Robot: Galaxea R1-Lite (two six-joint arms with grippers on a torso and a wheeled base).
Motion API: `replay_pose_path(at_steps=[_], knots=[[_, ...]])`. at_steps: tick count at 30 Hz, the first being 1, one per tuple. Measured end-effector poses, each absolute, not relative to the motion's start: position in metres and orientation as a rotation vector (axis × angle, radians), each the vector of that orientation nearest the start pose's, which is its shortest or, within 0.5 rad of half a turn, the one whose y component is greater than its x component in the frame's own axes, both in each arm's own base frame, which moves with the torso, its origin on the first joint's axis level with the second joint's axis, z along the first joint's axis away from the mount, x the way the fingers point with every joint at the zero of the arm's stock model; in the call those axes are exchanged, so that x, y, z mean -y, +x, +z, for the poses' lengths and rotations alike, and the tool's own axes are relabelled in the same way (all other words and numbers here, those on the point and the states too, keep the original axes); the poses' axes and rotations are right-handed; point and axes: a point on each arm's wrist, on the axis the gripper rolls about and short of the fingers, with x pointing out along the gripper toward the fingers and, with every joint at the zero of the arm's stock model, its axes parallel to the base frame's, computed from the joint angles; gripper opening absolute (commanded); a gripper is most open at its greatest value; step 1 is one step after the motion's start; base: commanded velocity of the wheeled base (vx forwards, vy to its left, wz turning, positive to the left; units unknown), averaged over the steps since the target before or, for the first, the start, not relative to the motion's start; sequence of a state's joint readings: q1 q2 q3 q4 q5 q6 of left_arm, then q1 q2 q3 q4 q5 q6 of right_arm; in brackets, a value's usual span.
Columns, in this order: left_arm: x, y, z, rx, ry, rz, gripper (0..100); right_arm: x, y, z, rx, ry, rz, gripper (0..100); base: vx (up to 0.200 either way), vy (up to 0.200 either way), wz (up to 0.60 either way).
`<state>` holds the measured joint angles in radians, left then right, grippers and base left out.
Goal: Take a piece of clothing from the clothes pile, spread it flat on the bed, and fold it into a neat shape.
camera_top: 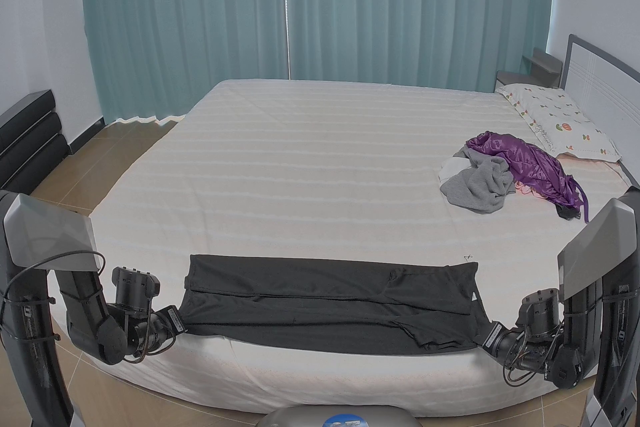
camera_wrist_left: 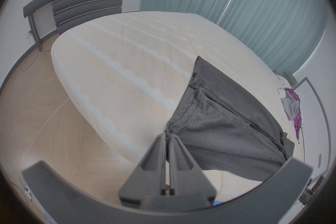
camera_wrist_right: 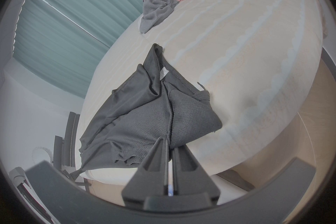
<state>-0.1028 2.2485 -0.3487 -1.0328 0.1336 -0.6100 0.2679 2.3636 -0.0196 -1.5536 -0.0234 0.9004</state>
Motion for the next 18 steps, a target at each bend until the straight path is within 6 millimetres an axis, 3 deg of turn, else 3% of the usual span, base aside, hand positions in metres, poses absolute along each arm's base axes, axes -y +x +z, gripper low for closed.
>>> replay_pose_path(at_steps=[8,18], knots=[[0.024,0.270,-0.036,-0.825,-0.478,0.285,100,-0.057,0.209,-0.045,-0.850,0.719,-0.141,100,0.000,0.000,0.00],[0.016,0.293,-0.010,-0.724,-0.593,0.168,100,-0.042,0.217,-0.013,-0.702,0.777,-0.118,100,0.000,0.000,0.00]])
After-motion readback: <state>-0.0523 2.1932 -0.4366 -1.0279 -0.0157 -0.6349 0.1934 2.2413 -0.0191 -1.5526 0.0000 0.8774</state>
